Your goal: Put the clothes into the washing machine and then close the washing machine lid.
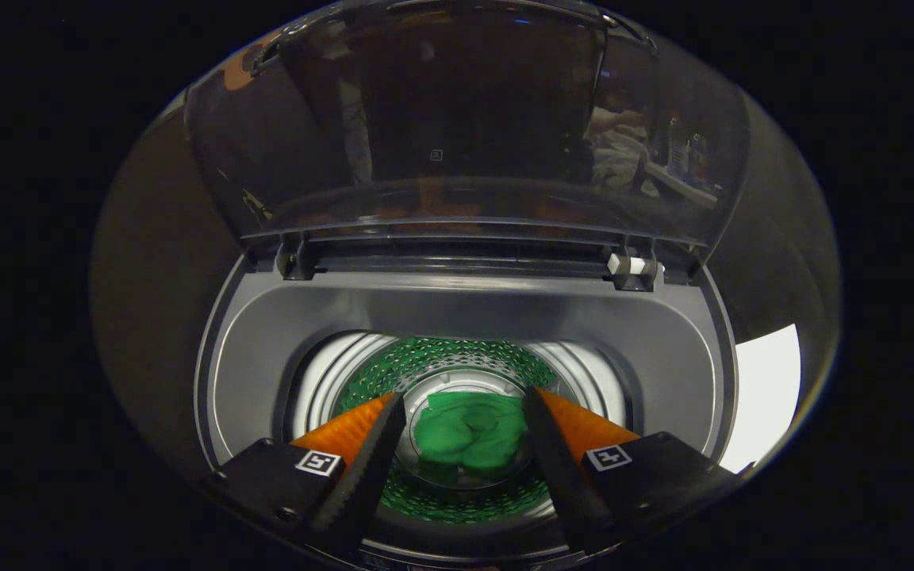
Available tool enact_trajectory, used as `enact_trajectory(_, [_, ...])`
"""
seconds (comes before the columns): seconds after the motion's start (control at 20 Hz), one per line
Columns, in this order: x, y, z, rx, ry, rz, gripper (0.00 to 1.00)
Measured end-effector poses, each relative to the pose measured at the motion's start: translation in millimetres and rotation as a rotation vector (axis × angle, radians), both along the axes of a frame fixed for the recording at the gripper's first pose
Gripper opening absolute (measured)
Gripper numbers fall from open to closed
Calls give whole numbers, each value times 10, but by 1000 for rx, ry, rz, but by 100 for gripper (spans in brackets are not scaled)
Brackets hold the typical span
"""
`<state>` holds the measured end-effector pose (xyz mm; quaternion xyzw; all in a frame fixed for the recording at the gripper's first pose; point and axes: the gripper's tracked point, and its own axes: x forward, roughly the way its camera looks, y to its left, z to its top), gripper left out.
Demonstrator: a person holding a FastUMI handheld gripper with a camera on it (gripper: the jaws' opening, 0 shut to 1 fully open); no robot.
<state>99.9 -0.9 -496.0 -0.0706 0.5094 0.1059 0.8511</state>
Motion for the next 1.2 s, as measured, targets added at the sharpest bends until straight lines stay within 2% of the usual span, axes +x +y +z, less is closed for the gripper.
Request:
enact_trajectory(0.3, [26,123,474,41,-108,35,96])
enact_trajectory(0.6, [235,230,1451,107,-316,52,96])
enact_trajectory(0.95, [542,361,2866,263,-531,7,95])
enact_trajectory(1.2, [837,315,3384,291,-650,-5,94])
